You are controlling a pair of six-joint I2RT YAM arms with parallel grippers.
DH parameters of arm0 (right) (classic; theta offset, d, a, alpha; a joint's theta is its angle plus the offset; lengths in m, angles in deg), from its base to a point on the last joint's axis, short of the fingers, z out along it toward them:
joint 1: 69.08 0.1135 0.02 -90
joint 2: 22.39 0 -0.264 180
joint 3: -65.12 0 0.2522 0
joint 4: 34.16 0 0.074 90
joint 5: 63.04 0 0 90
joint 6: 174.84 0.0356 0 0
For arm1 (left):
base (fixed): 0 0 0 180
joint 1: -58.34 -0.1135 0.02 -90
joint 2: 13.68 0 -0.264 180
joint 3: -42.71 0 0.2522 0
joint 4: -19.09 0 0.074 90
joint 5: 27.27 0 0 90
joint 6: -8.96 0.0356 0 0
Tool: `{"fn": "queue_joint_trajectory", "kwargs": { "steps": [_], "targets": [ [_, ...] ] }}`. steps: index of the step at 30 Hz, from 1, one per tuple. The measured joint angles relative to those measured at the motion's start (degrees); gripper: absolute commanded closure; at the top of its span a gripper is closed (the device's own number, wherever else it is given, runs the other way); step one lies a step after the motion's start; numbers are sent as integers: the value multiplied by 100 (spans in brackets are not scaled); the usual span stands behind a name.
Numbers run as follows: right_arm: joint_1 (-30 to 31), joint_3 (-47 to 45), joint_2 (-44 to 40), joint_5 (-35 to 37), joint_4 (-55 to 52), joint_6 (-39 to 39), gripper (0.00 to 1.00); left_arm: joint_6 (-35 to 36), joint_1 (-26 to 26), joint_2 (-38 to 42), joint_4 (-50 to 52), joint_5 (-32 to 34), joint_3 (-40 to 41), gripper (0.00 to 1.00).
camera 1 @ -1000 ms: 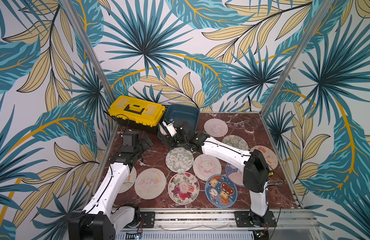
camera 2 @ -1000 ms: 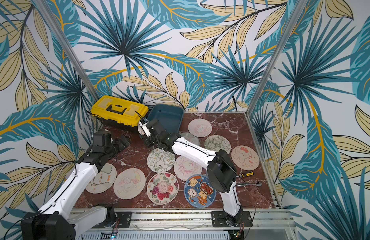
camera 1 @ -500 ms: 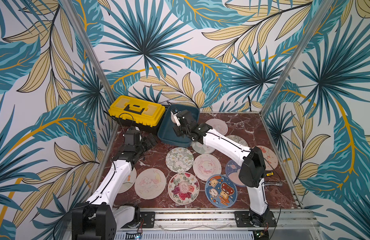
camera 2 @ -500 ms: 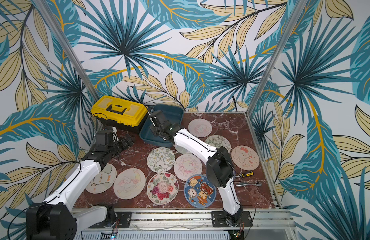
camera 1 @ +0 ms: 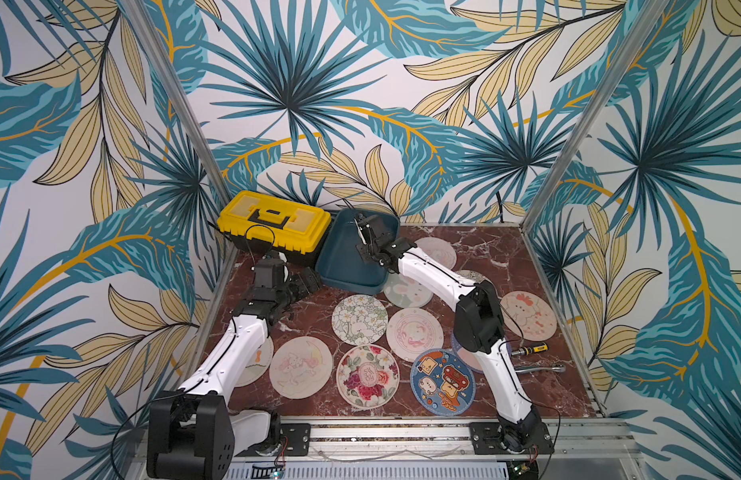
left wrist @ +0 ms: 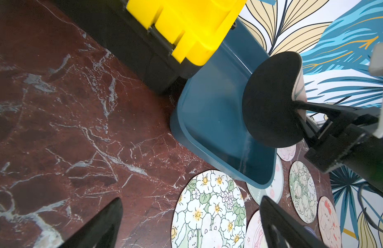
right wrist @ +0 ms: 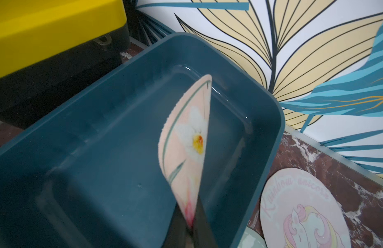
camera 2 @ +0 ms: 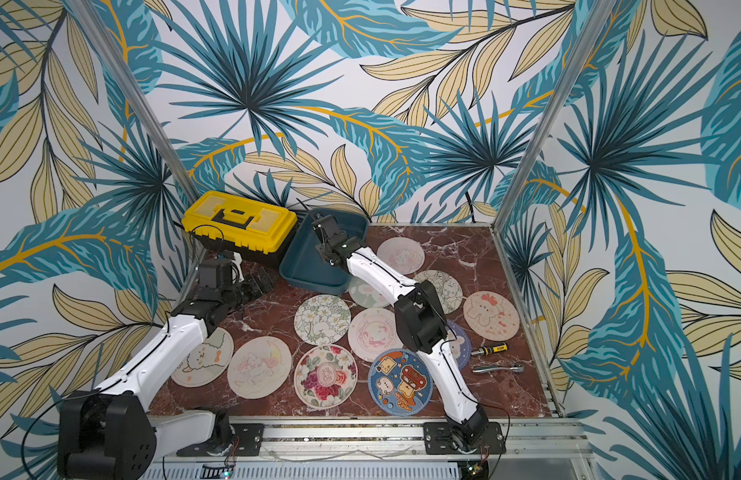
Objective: Put the coasters into the storage box
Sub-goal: Place the coaster in the storage box.
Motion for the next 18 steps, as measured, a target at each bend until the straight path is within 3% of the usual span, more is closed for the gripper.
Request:
{"fn": "queue_joint_trajectory", "kwargs": {
  "steps": [12,18],
  "targets": [
    [15,498,717,-1178,-15,448,100,31,0,-409,-31,46,-2,0],
    [15,498,804,-1740,-9,732,82,39,11,-509,-33,55,-2,0]
  ]
}}
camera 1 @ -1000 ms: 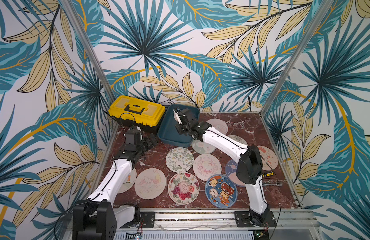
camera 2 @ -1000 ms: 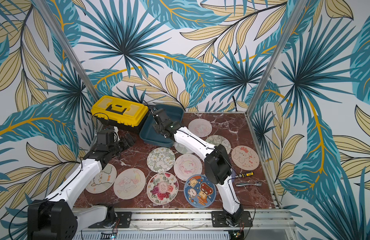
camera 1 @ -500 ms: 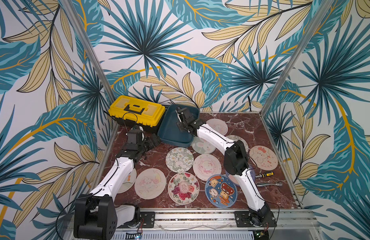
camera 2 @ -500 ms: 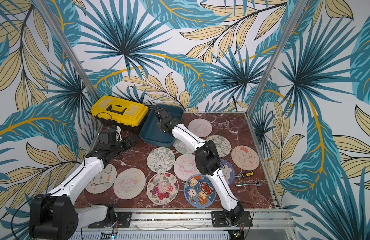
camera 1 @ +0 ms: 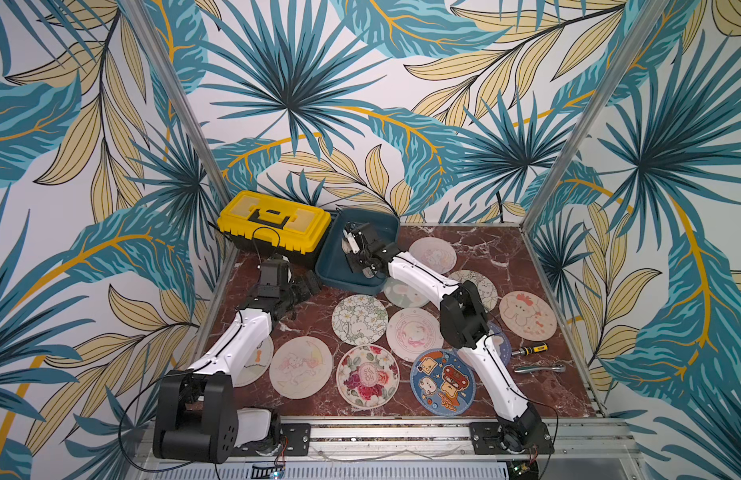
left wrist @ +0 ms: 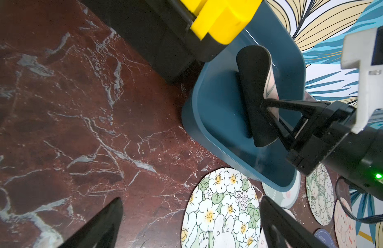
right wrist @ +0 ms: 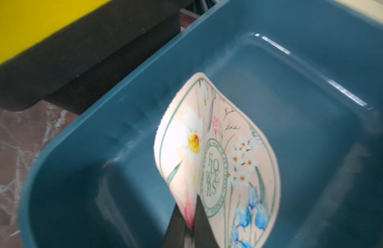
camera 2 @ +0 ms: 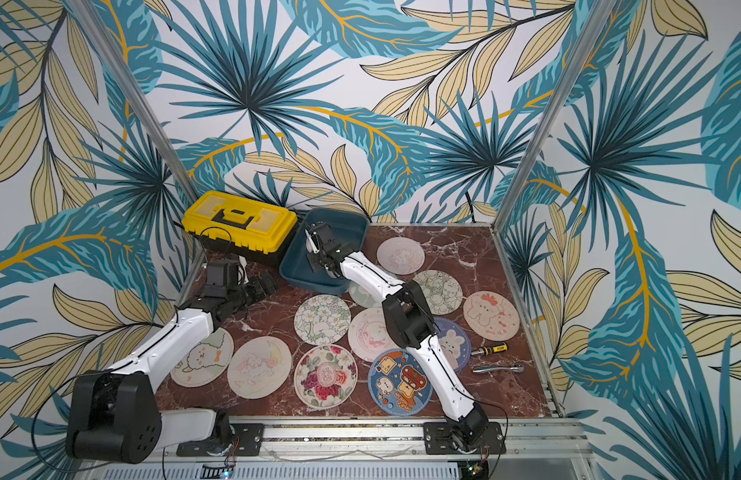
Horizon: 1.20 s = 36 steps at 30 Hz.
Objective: Put the coasters into the storage box
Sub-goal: Place the coaster in the storage box, then pick up the coaster from the center of the board.
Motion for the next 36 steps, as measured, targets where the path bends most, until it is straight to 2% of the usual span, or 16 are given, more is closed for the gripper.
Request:
{"fn": "queue_joint_trajectory", "kwargs": {
  "steps": [2,5,9,15,20,26,36],
  "targets": [
    [0,0,24,-127,17,68,66,-4,7,-46,0,26,0,0],
    [0,-2,42,-258,31,184,51,-11,9,-136,-2,39,0,0],
    [0,-4,42,-358,63,267,40,-20,9,-258,0,46,0,0],
    [-11,-133,13,-490,105,286,39,-61,9,-354,11,101,-9,0],
    [-11,-695,-282,-643,164,293,39,-125,11,-599,157,175,-70,1],
    [-11,-1478,-1067,-728,179,361,39,-160,118,-802,334,243,-83,0],
    [-11,-2719,-2625,-741,-74,435,39,-50,719,-802,463,365,-83,0]
  ]
}}
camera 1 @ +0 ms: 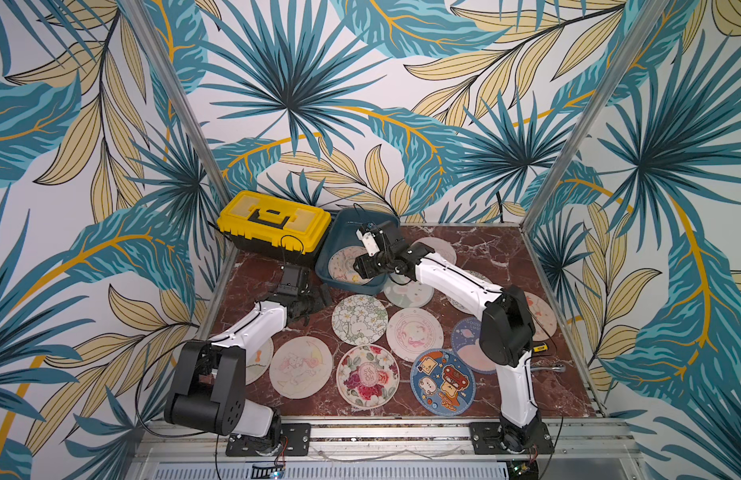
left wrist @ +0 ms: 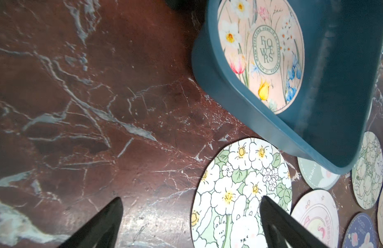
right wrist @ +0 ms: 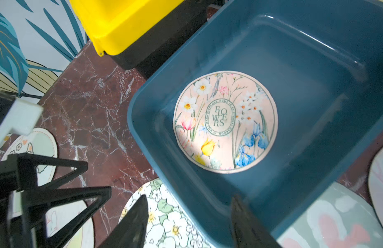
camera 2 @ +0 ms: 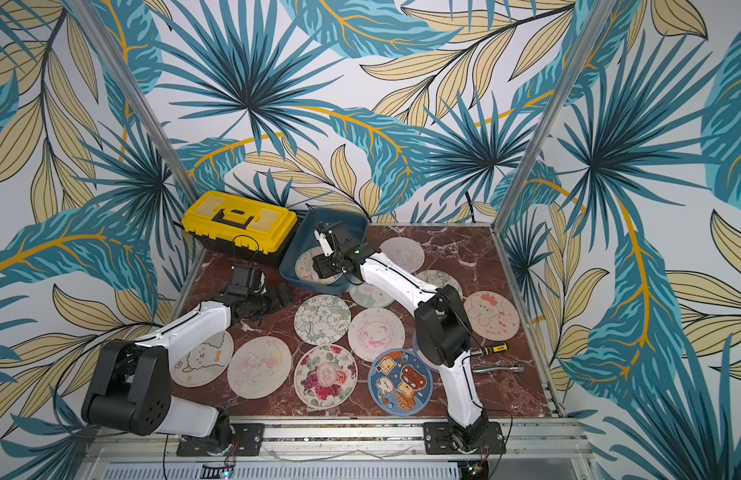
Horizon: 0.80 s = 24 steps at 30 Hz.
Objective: Put the coasters into the storage box
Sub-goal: Pick up the coaster from the center of the board.
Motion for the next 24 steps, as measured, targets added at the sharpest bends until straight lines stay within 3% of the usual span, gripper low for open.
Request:
{"fn": "queue_joint_trajectory", "kwargs": {
  "steps": [7,14,24],
  "targets": [
    [0,-1239,-721,-33,-315,262,39,173,566,0,-48,160,9,0],
    [0,-2594,-1237,-197,-291,748,38,256,793,-153,-662,13,166,0],
    [0,-3560,-1364,-518,782,1029,38,295,870,-501,-1172,57,402,0]
  ]
}}
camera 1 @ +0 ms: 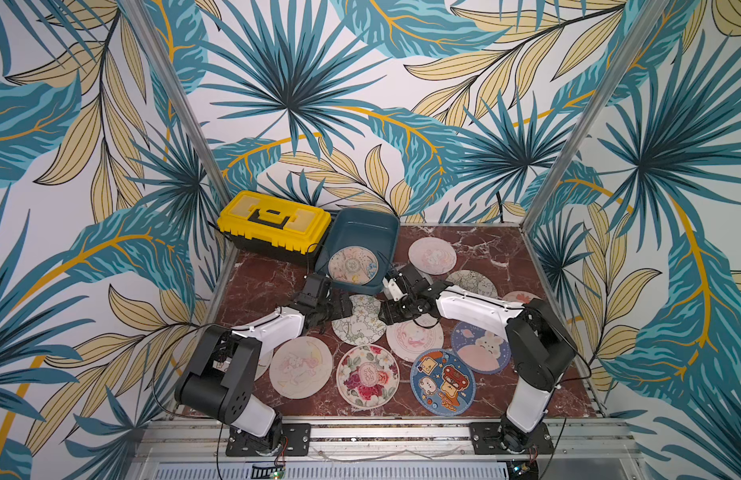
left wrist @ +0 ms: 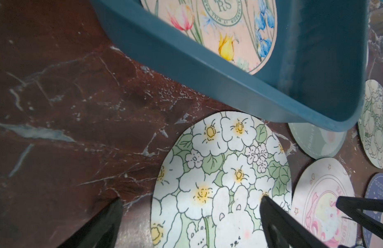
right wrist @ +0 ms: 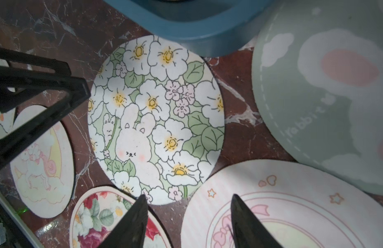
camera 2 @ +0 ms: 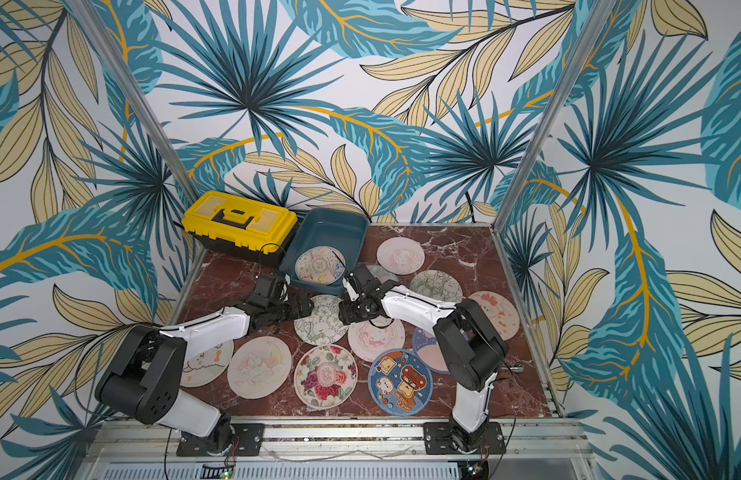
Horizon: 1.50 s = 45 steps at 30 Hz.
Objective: Put the coasters into the storage box
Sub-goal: Pick up the coaster from the center of the board.
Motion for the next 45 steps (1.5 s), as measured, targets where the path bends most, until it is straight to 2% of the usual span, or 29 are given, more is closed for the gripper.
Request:
{"fn": "queue_joint_trajectory", "kwargs": {
  "steps": [7,18,28,39,43,45],
  "targets": [
    [0,-216,299,74,925,-90,38,7,201,-151,-149,85,28,0],
    [0,-251,662,417,1364,-177,37,-120,275,-273,-330,131,122,3],
    [2,-260,761,269,1711,-173,37,-313,299,-466,-669,79,120,20],
    [50,-262,807,22,1849,-175,38,-428,498,-579,-774,-109,114,44],
    [68,-264,826,-20,1891,-173,46,-426,514,-623,-782,-203,87,47],
    [76,-269,826,-15,1888,-166,53,-431,518,-636,-789,-223,74,47]
  ]
}}
